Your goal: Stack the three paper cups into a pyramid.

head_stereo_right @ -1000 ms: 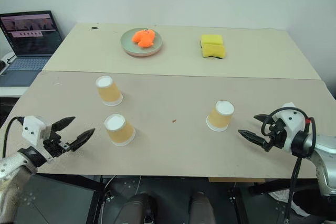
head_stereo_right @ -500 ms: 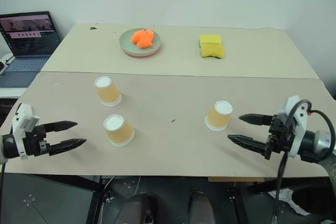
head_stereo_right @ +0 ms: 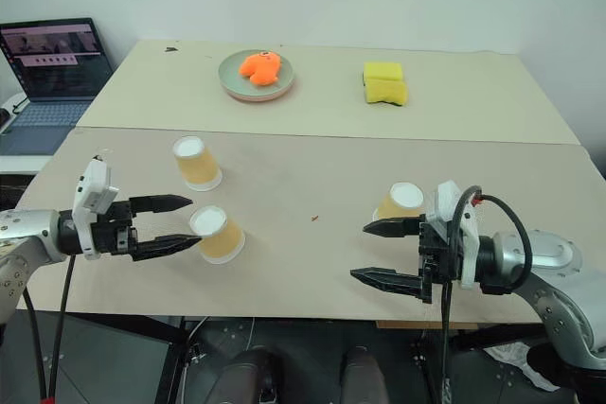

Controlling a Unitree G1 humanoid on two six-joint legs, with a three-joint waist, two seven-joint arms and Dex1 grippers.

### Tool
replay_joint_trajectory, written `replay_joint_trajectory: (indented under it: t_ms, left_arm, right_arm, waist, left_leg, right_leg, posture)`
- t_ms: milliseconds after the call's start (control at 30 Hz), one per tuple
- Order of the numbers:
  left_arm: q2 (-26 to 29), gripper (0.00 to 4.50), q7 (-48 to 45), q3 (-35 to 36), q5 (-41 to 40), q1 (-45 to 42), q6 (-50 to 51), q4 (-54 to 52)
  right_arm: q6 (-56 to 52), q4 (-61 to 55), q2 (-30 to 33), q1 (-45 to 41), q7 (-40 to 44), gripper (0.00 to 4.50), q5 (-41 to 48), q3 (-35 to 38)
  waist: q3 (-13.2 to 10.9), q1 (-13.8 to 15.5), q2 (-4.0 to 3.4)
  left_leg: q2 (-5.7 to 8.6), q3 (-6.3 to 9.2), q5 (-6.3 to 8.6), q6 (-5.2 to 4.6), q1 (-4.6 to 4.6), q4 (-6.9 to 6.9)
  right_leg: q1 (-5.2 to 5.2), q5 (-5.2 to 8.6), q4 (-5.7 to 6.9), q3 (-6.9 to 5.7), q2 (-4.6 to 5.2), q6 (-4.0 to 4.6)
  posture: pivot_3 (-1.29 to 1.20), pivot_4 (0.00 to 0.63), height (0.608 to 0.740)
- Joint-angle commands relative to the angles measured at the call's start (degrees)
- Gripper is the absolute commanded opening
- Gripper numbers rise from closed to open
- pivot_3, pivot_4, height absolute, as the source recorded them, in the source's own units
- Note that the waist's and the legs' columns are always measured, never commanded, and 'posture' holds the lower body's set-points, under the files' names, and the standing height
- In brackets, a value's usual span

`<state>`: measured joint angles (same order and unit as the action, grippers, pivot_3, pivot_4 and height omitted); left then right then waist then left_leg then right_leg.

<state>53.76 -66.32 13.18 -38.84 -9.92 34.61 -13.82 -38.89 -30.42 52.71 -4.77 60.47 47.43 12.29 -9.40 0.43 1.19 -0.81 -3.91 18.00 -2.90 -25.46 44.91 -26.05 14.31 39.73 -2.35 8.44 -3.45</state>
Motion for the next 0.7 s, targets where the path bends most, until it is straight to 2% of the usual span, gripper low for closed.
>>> replay_joint_trajectory:
  t_ms: [33, 333, 700]
  left_arm:
    - [0.60, 4.46, -0.71, 1.51, -1.57, 0.57, 0.56, -2.04]
    - [-0.30, 4.46, -0.49, -0.38, -0.44, 2.19, -0.40, -2.86]
    - [-5.60, 4.46, 3.73, -6.65, 5.81, -0.92, -4.48, -0.82]
  right_arm:
    - [1.49, -0.40, -0.32, -0.21, 0.56, 4.50, 0.87, 2.02]
    - [1.59, -0.42, -0.76, 0.79, 0.66, 4.50, 1.01, 3.05]
    - [1.25, -1.60, -1.47, 2.46, -0.61, 4.50, 1.63, 5.30]
  waist:
    - [0.00, 0.00, 0.00]
    - [0.00, 0.09, 0.00]
    - [0.00, 0.22, 0.00]
  left_leg:
    - [0.00, 0.00, 0.00, 0.00, 0.00, 0.00]
    - [0.01, 0.00, -0.01, 0.02, 0.00, 0.00]
    - [0.02, 0.00, -0.01, 0.02, 0.00, 0.00]
  right_leg:
    - [0.00, 0.00, 0.00, 0.00, 0.00, 0.00]
    - [0.01, 0.00, -0.02, 0.00, 0.00, 0.00]
    - [0.02, 0.00, -0.01, 0.00, 0.00, 0.00]
  posture:
    - [0.00, 0.150, 0.673]
    - [0.00, 0.150, 0.673]
    - [0.00, 0.150, 0.673]
